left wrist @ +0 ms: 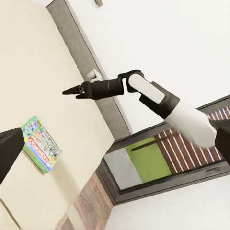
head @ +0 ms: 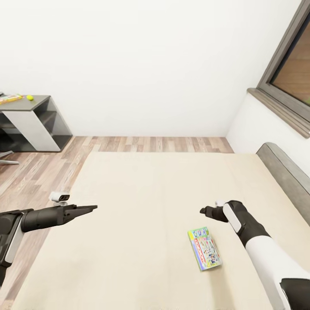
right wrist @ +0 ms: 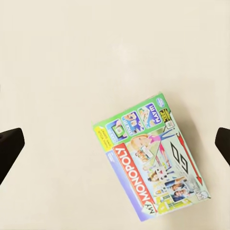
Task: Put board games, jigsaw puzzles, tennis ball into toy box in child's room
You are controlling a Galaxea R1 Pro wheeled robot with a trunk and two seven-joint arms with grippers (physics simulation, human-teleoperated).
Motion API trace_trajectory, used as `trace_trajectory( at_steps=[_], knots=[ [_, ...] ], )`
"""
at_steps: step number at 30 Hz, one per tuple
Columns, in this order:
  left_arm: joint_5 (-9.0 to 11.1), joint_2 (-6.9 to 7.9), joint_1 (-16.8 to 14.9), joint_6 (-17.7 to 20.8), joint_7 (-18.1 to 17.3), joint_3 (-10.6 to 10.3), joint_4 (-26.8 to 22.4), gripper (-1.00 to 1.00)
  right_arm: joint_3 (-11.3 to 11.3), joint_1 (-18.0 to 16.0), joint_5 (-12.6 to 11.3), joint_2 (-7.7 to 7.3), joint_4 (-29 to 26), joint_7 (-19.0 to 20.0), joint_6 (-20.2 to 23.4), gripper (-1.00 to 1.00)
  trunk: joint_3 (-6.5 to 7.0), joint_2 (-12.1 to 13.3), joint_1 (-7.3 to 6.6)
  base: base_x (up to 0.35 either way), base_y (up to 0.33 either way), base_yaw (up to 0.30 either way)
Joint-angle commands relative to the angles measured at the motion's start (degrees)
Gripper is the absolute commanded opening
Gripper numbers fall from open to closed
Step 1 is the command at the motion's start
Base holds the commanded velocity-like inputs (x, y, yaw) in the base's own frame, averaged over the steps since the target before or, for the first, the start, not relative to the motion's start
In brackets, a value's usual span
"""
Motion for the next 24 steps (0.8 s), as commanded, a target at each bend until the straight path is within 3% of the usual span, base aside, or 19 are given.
trace_trajectory(
  at_steps=[1,12,24],
  knots=[
    [-0.04,0.05,-0.03,0.6,-0.23,-0.01,-0.02,1.0,0.23,-0.32,-0.59,-0.04,-0.07,-0.48,0.46,1.0,-0.19,-0.11,0.03,0.0,0.0,0.0],
    [-0.06,0.46,-0.01,0.59,-0.23,0.28,-0.04,1.0,0.23,-3.24,-0.59,0.06,-0.06,-0.55,4.04,1.0,-1.23,-0.11,0.03,0.0,0.0,0.0],
    [-0.13,0.88,0.12,0.59,-0.23,0.86,-0.06,1.0,0.24,-4.04,-0.59,0.0,-0.14,-0.56,4.93,1.0,-2.37,-0.11,0.03,0.0,0.0,0.0]
  ],
)
